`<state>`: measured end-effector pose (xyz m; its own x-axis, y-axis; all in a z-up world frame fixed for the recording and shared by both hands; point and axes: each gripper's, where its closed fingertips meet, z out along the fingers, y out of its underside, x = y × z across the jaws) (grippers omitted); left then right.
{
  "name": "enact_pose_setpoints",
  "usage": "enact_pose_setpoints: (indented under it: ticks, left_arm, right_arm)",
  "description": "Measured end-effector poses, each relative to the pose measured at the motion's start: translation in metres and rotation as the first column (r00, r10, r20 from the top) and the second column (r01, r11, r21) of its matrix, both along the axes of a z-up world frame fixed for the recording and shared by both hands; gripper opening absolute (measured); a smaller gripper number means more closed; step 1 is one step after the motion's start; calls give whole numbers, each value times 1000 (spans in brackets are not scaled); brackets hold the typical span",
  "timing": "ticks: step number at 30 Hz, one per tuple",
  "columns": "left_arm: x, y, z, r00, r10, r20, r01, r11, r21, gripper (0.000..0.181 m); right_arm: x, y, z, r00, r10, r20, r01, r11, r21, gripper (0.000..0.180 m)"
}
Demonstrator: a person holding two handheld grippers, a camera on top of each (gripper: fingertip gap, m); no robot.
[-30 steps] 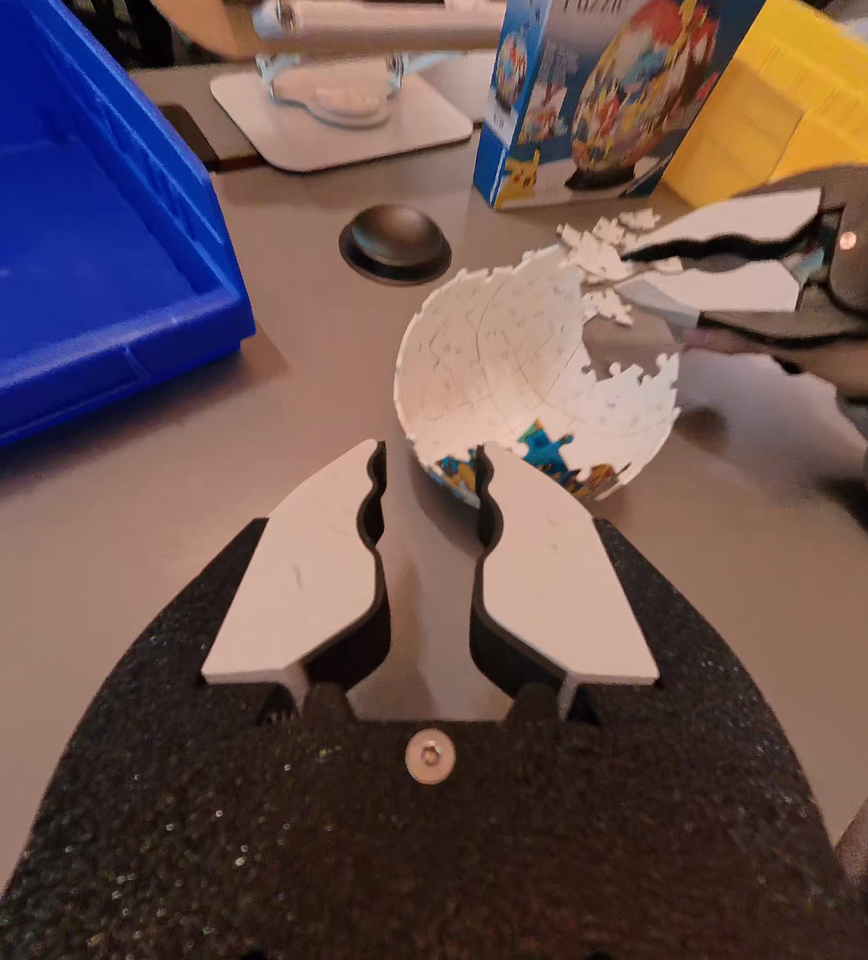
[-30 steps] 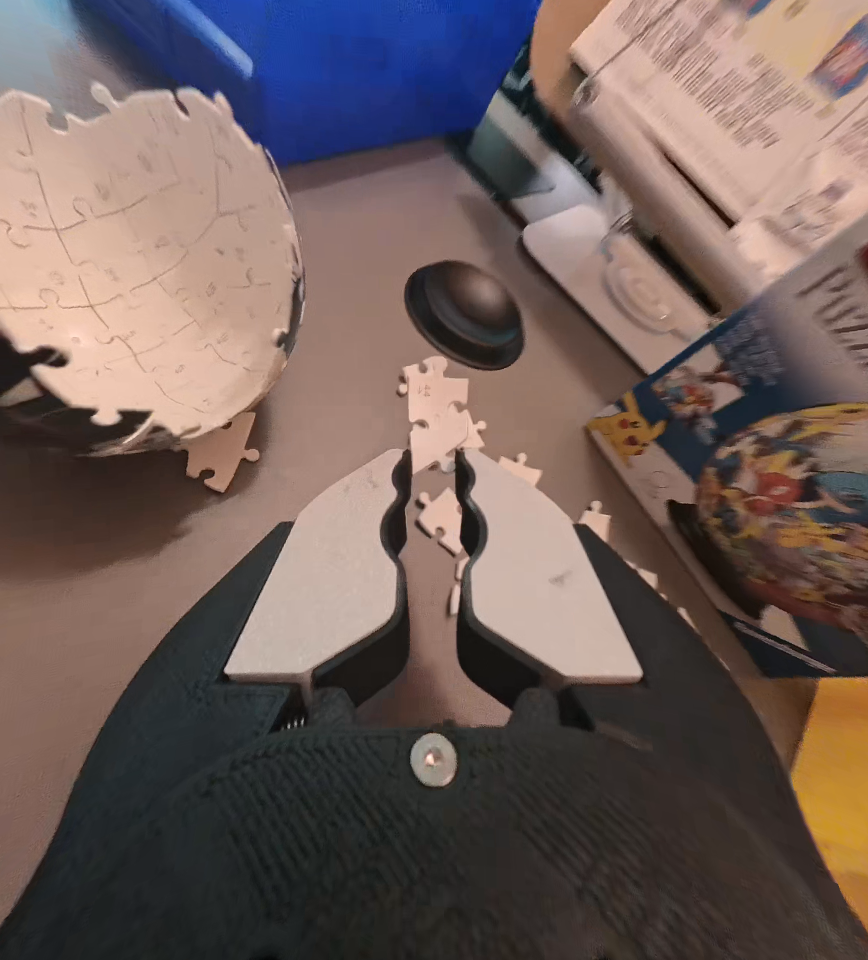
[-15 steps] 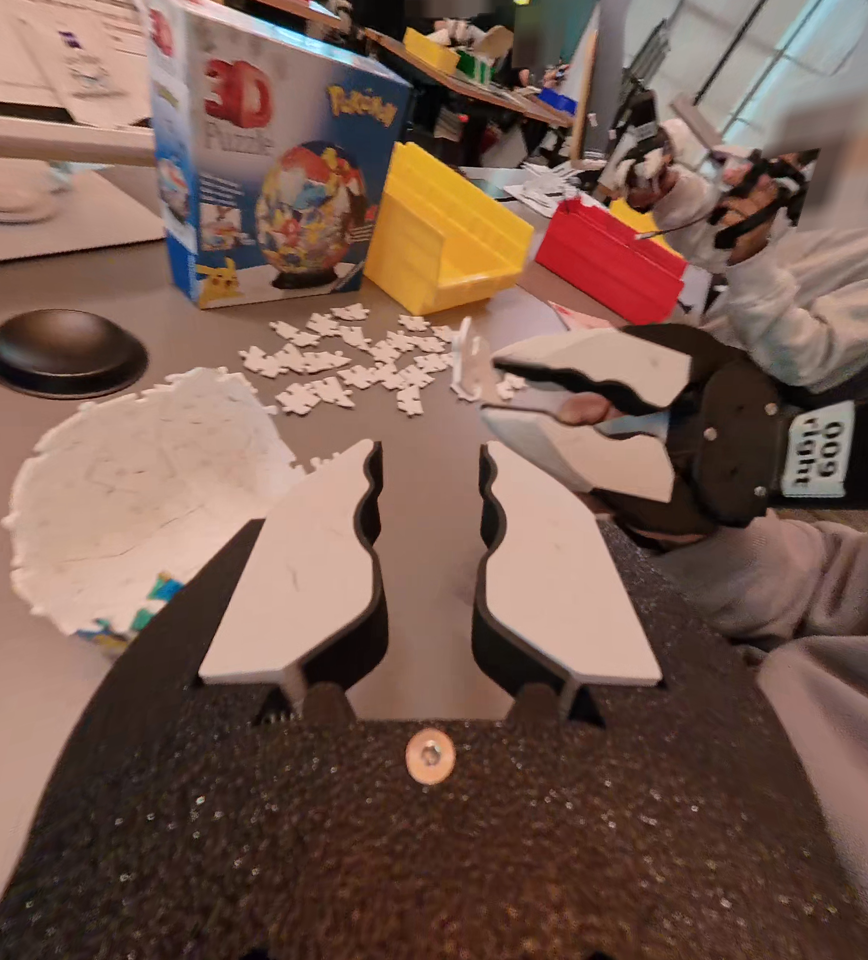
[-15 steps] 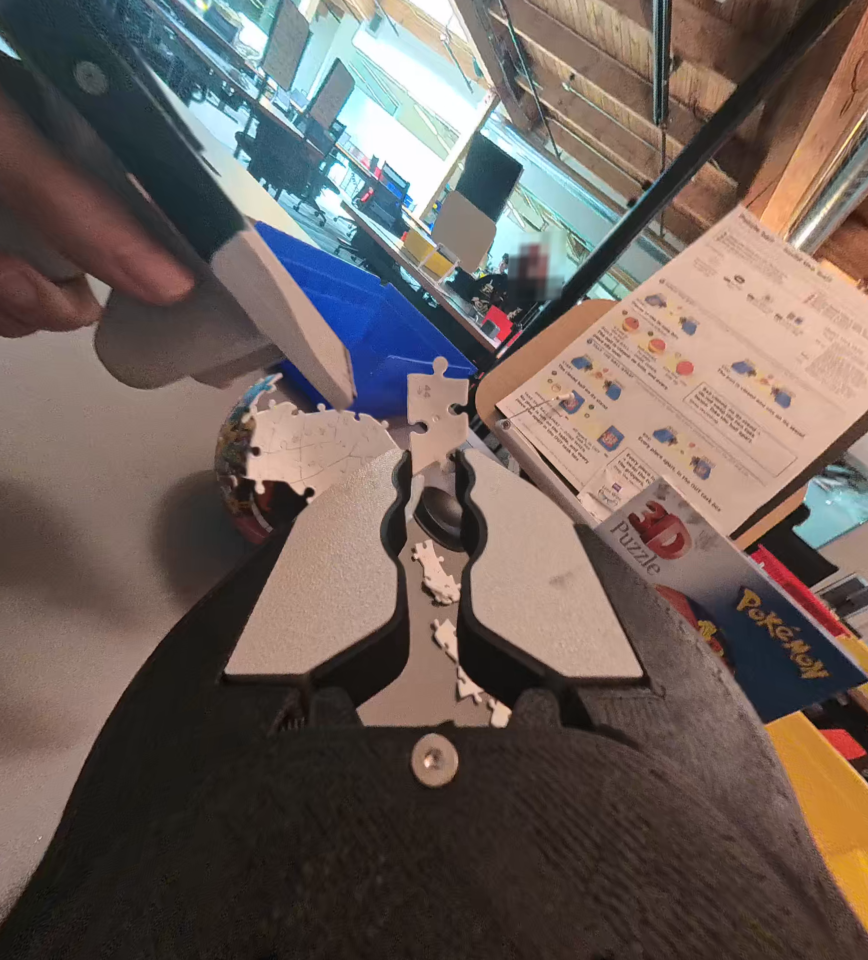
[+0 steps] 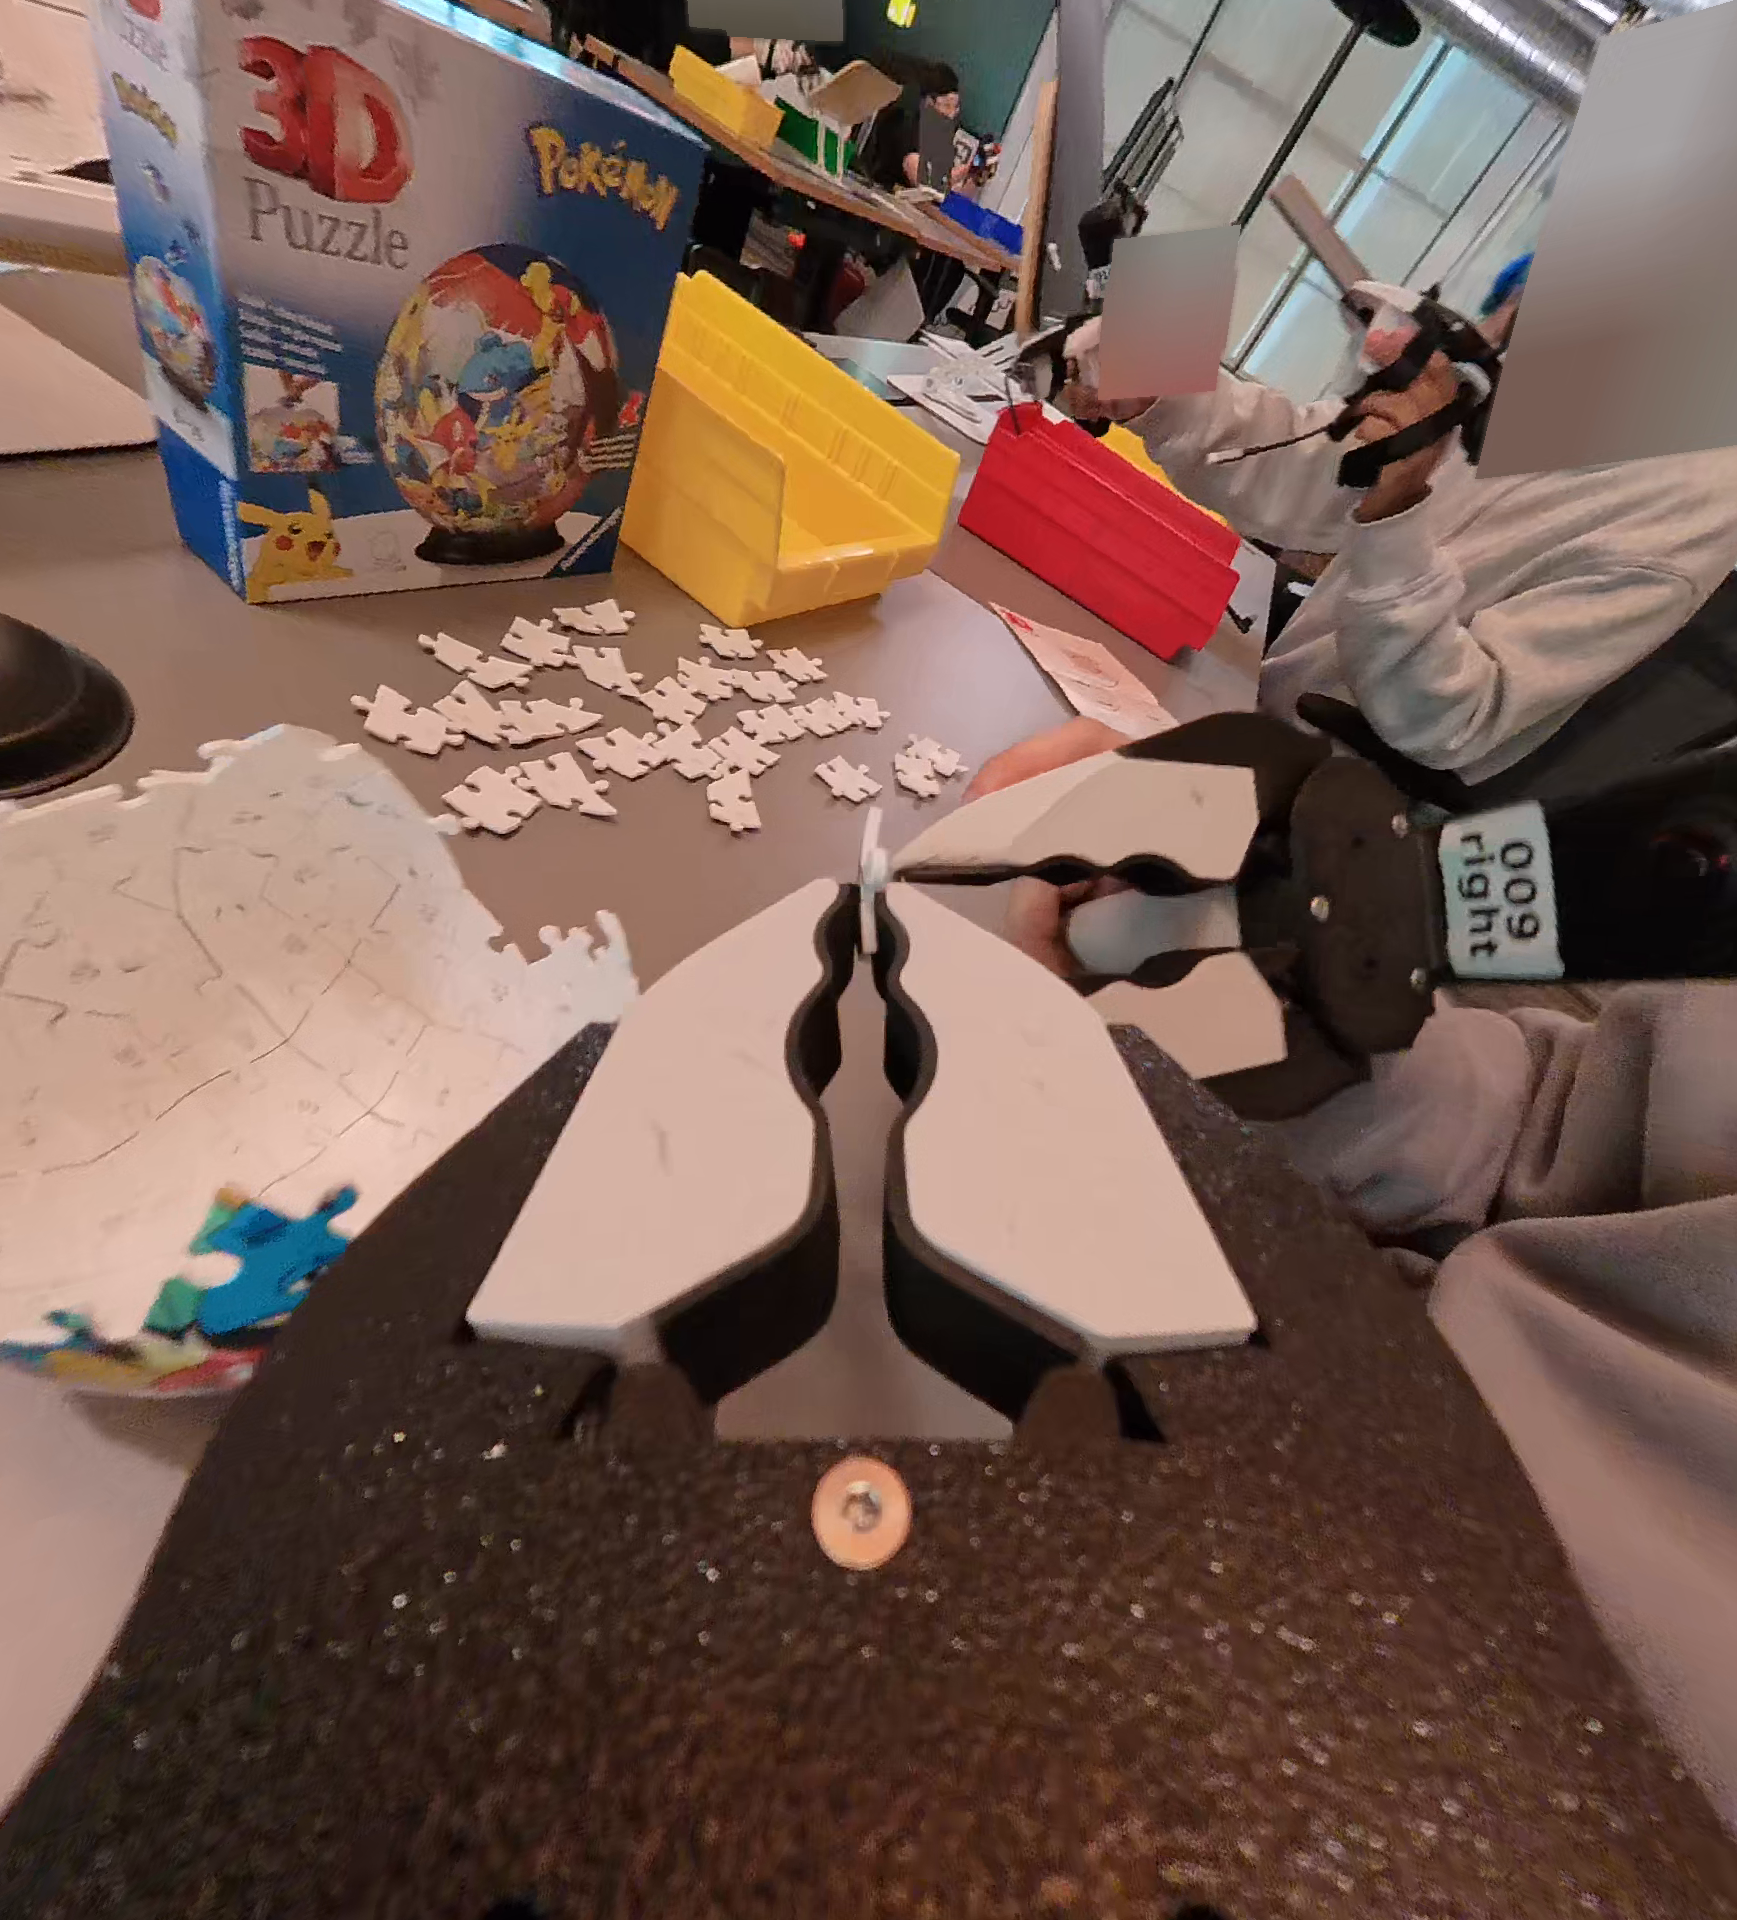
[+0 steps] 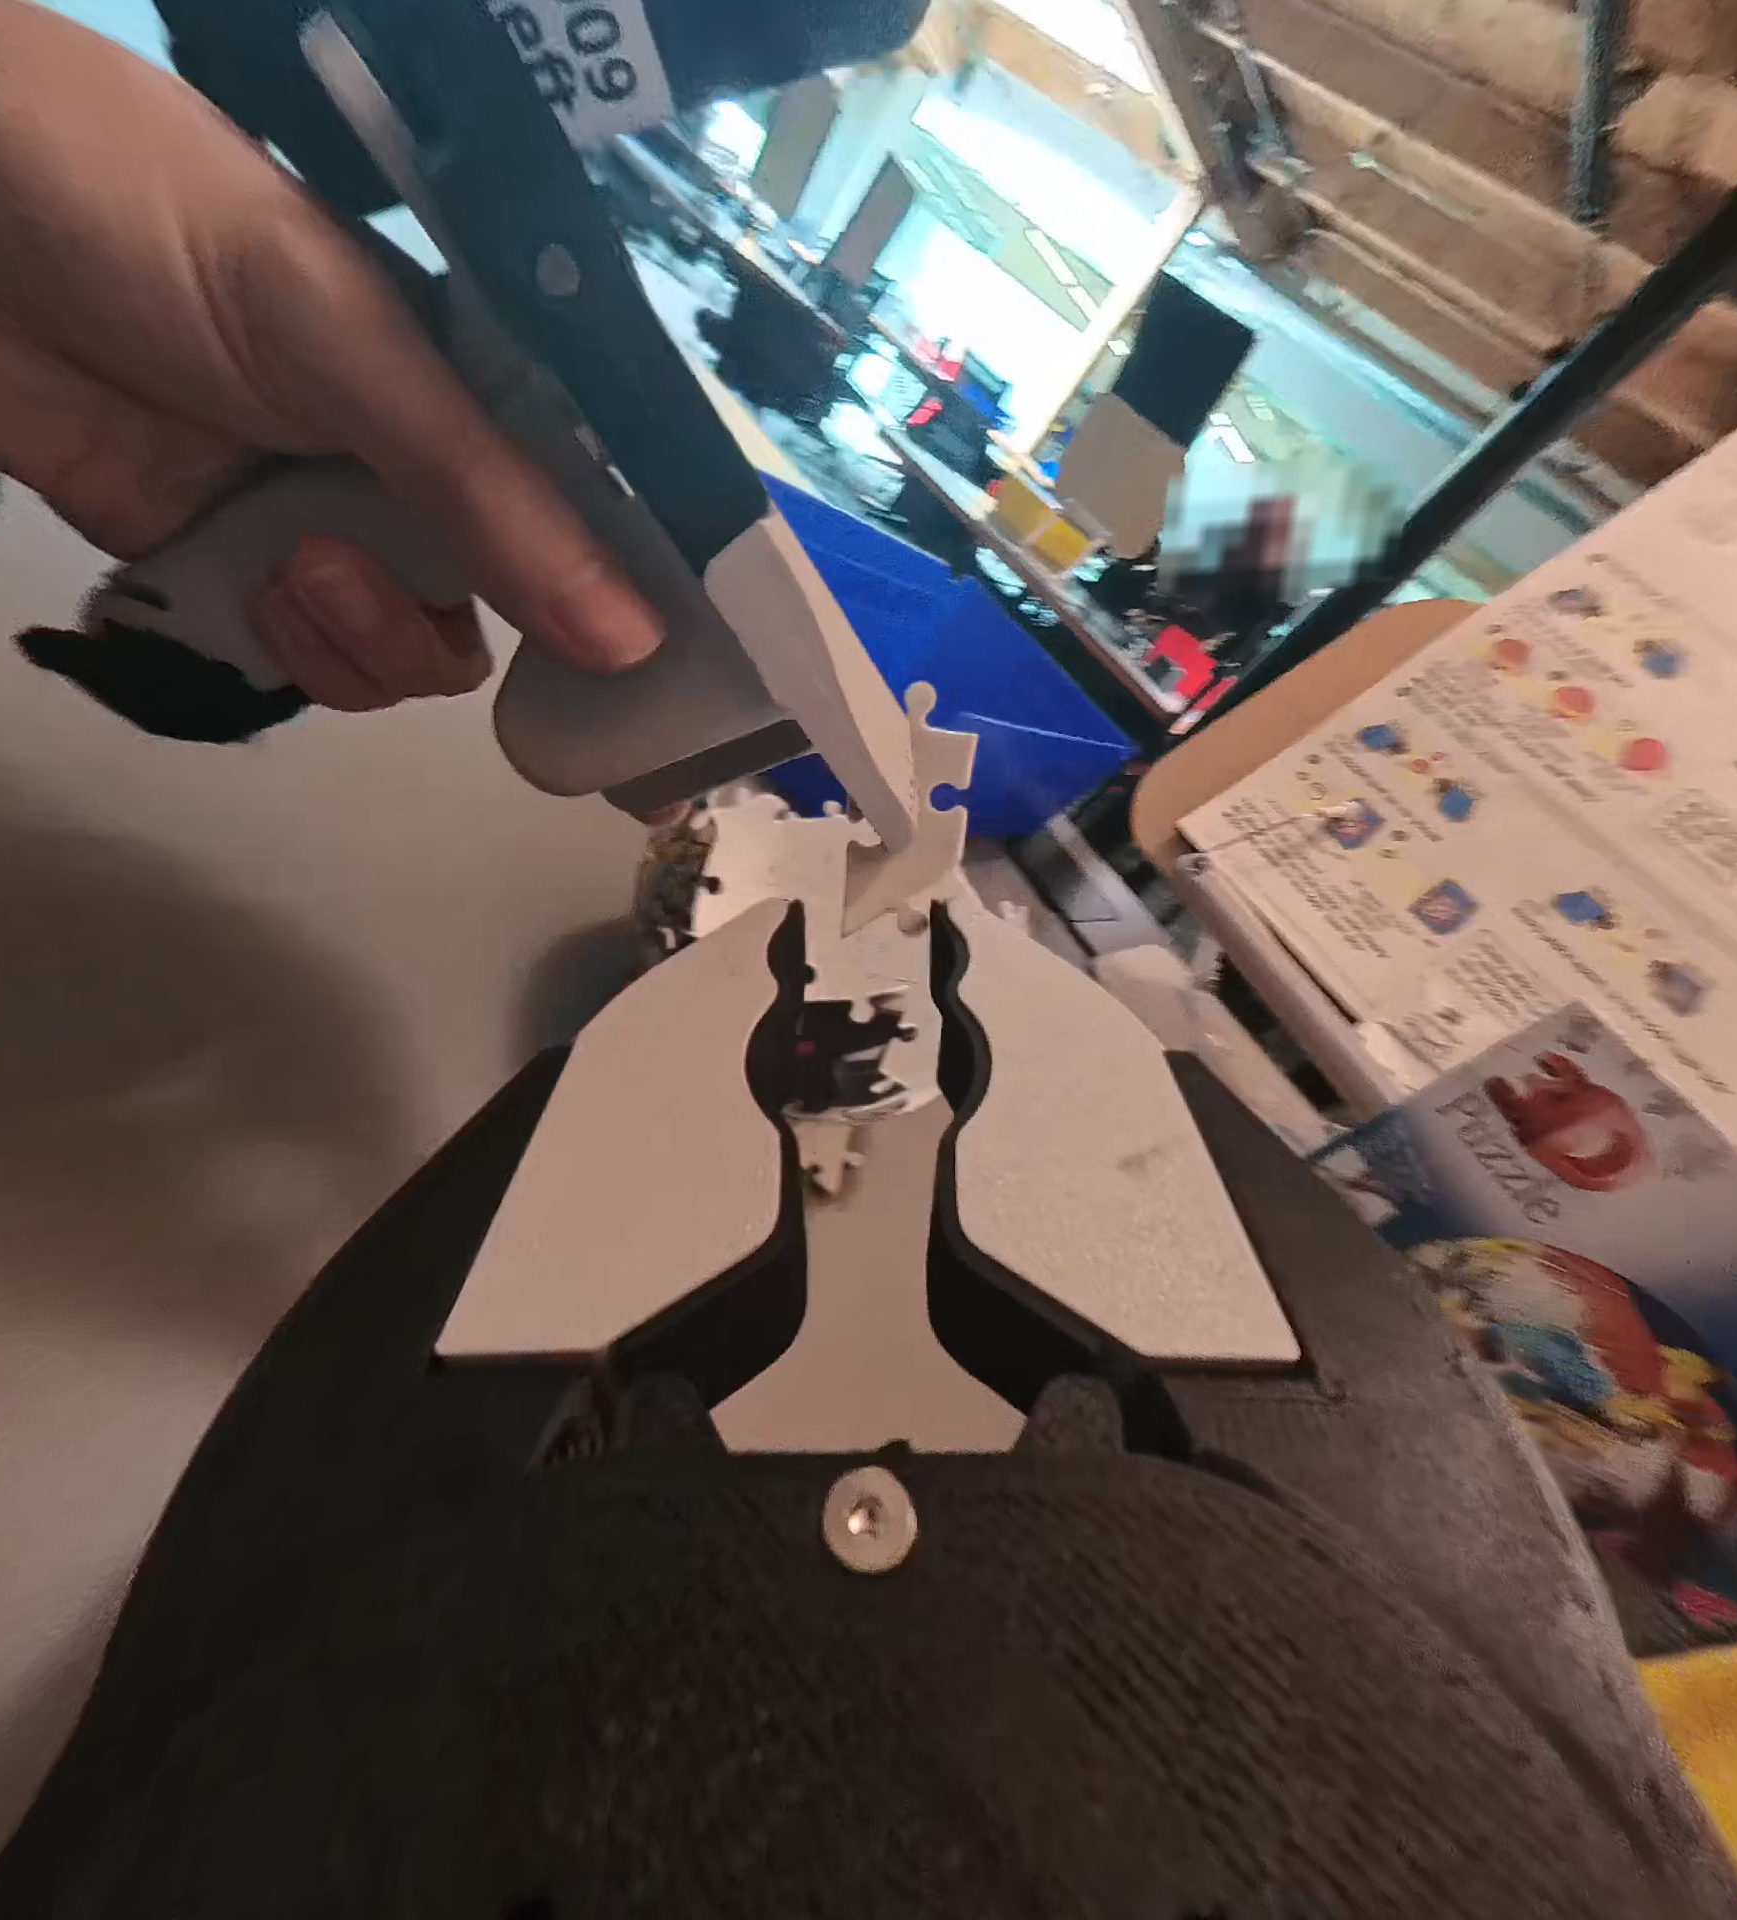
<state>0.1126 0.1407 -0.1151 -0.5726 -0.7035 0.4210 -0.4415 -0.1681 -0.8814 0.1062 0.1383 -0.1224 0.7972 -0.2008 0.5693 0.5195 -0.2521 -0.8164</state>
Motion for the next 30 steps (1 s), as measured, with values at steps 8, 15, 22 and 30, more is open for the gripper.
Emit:
enact_pose_setpoints:
  ticks: [8, 15, 22, 30]
  left_arm:
    - [-26, -5, -7, 981, -192, 35, 186, 973, 134, 2]
    - [-37, -12, -16, 958, -277, 70, 251, 932, 262, 2]
    - [-40, -16, -16, 949, -300, 98, 259, 917, 305, 2]
    - [-19, 7, -6, 983, -108, 149, 61, 955, 291, 22]
  right_arm:
    - [-19, -5, 10, 841, 298, -451, -298, 952, 74, 23]
    - [-34, -1, 1, 770, 387, -508, -414, 908, 64, 9]
    - [-36, -6, -2, 725, 433, -535, -440, 890, 123, 2]
    - [8, -5, 26, 785, 318, -532, -203, 943, 264, 1]
